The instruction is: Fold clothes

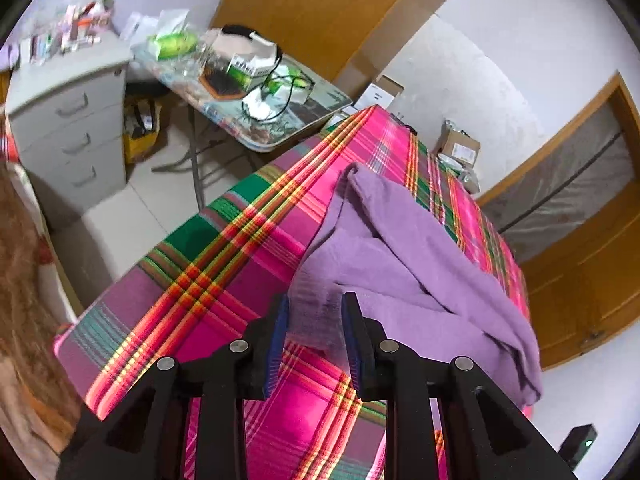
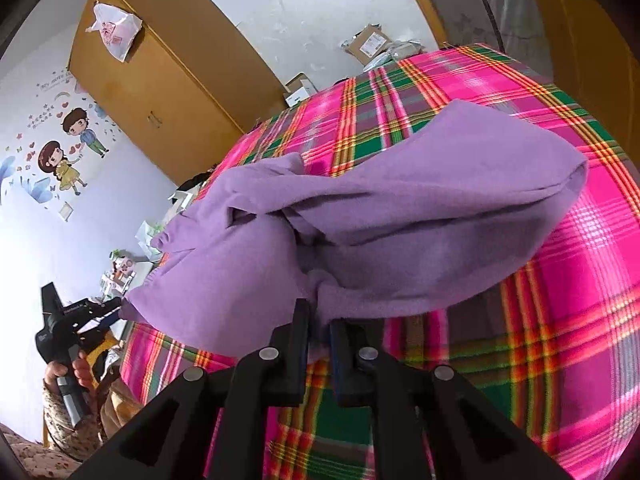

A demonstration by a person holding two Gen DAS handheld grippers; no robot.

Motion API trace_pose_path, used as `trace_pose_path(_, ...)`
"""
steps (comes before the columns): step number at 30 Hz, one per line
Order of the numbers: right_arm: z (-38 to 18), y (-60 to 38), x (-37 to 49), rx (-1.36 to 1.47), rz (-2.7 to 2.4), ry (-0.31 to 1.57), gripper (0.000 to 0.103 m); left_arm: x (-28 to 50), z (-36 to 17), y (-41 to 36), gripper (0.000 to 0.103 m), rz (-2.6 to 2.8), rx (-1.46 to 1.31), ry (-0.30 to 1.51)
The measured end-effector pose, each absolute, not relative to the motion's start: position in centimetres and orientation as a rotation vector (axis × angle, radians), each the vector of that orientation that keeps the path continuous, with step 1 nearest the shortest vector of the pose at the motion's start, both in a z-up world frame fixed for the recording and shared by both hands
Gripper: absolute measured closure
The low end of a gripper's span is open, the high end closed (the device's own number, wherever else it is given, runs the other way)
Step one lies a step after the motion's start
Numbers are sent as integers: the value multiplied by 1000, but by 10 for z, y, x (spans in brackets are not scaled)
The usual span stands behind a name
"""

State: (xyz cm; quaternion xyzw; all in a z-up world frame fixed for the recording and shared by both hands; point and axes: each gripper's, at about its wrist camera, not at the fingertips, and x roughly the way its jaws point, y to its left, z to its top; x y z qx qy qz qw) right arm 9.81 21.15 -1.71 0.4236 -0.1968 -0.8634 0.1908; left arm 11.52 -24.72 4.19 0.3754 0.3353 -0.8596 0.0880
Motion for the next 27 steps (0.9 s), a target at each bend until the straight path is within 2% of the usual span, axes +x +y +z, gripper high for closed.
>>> trace_pose_path(16, -6, 251, 125, 1159, -2563, -489, 93, 95, 80, -153, 75, -2755, 1110, 463)
trace_pose_path(23, -1, 265, 133, 1130, -2604, -487, 93, 87, 90, -112, 75, -2830, 1099, 294)
trace_pose_path(27, 0, 271, 135, 1128, -2615, -488, 93, 80, 94, -95, 75, -2867, 1107, 271)
